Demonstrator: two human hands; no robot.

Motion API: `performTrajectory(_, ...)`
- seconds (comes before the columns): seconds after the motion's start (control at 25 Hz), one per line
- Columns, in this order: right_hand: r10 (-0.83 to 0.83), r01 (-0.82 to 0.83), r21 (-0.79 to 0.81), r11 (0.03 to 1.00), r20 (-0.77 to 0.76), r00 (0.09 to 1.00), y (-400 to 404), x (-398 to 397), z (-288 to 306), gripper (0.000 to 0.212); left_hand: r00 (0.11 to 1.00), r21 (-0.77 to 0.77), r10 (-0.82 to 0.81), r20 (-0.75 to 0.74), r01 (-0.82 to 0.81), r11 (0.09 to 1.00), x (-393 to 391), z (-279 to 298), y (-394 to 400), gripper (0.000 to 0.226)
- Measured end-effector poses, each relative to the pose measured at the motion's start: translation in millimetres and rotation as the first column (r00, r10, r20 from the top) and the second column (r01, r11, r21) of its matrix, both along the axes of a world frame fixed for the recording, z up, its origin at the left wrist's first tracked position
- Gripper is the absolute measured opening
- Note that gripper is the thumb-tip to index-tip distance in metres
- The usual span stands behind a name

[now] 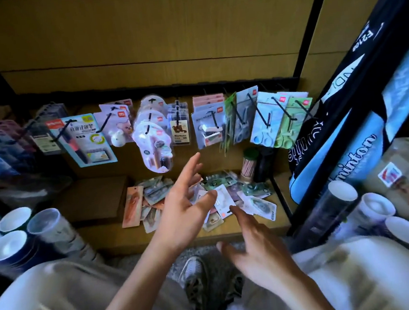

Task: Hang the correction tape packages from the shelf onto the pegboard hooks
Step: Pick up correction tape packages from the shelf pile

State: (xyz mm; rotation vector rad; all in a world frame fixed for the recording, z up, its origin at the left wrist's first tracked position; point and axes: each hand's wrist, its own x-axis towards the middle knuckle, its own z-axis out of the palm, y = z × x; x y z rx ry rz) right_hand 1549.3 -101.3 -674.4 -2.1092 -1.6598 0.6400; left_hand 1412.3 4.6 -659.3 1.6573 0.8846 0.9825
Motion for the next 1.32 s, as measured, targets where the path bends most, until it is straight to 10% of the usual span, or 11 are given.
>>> performTrajectory(0.6,-0.046,-0.001,-0.379,0.925,-0.115,0.992,180.6,83.6,-218.7,0.06,0.951,-0.526,0.139,-0.275,-0.27,0.807,74.0,-207.7,134.1,0.059)
performTrajectory(1.0,-0.394,0.378,-0.186,0.907,-0.056,0.918,293.6,113.3,-305.5,0.071,0.918,-0.502,0.069,-0.39,-0.275,0.82,66.9,-258.9,154.9,0.052)
performTrajectory(1.16,-0.543,0.502,-0.206,0.84,-0.303,0.783,287.0,117.0,-299.4,0.047,0.926,-0.438,0.179,-0.332,-0.32,0.84,56.4,-254.5,155.6,0.042)
performTrajectory(1.32,-0.548,0.552,-0.263,0.791,-0.706,0.449,259.0,121.4,-246.2,0.014,0.944,-0.432,0.212,-0.254,-0.307,0.848,67.9,-230.8,144.8,0.034)
